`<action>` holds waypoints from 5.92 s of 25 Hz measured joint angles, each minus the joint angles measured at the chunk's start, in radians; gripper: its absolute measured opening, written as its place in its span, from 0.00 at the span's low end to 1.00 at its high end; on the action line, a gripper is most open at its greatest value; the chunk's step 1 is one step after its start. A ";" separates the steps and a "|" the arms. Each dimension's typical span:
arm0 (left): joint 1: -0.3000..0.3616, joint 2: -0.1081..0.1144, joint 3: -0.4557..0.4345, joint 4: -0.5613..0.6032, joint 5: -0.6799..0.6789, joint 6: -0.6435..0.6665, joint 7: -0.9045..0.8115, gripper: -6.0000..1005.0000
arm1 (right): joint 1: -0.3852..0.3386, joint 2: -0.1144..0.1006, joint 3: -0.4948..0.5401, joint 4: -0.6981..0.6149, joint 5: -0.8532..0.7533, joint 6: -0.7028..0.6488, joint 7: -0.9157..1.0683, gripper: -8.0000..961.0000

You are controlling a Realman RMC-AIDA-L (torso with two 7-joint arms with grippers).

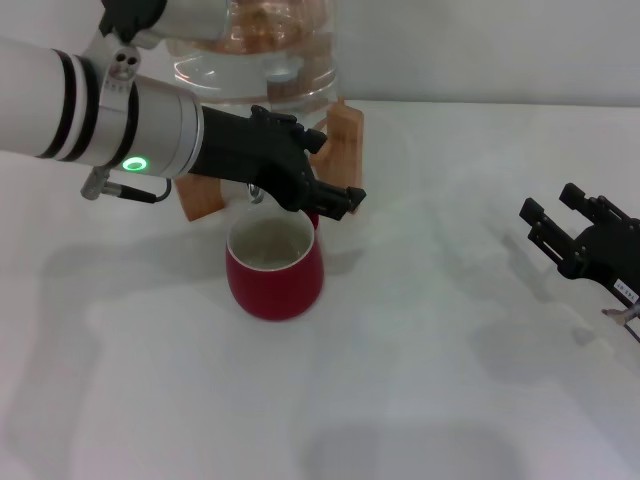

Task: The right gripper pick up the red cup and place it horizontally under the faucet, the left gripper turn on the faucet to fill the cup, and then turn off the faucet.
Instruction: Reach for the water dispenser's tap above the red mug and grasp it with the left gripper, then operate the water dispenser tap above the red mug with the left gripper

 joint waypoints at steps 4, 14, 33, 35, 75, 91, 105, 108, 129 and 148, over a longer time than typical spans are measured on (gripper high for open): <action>0.000 0.000 0.000 0.000 -0.004 -0.012 -0.001 0.85 | 0.000 0.000 -0.001 0.000 0.000 0.000 0.000 0.63; 0.035 0.000 0.003 0.053 -0.009 -0.020 -0.008 0.85 | 0.000 0.000 -0.003 0.000 -0.002 0.000 0.003 0.63; 0.065 -0.001 0.003 0.075 -0.010 -0.030 -0.008 0.85 | -0.012 0.000 -0.003 0.011 -0.007 0.001 0.004 0.63; 0.066 -0.001 0.007 0.075 -0.012 -0.030 -0.008 0.85 | -0.012 0.000 -0.003 0.011 -0.007 0.001 0.005 0.63; 0.194 -0.003 0.003 0.118 -0.250 0.035 0.181 0.85 | -0.021 0.002 -0.005 0.011 -0.008 0.008 0.007 0.63; 0.259 -0.004 0.010 0.017 -0.380 0.035 0.270 0.85 | -0.023 -0.002 -0.005 0.010 -0.008 0.009 0.006 0.63; 0.290 -0.003 0.008 0.014 -0.374 0.025 0.272 0.85 | -0.020 -0.002 -0.003 0.006 -0.006 0.005 0.006 0.63; 0.305 -0.003 0.001 0.016 -0.374 0.032 0.273 0.85 | -0.020 -0.002 -0.003 0.005 -0.007 0.005 0.006 0.63; 0.266 -0.001 -0.036 -0.035 -0.358 0.036 0.296 0.85 | -0.017 0.000 -0.005 0.011 -0.008 0.003 0.007 0.63; 0.218 -0.002 -0.049 -0.105 -0.359 0.075 0.311 0.85 | -0.015 0.001 -0.004 0.011 -0.007 0.001 0.005 0.63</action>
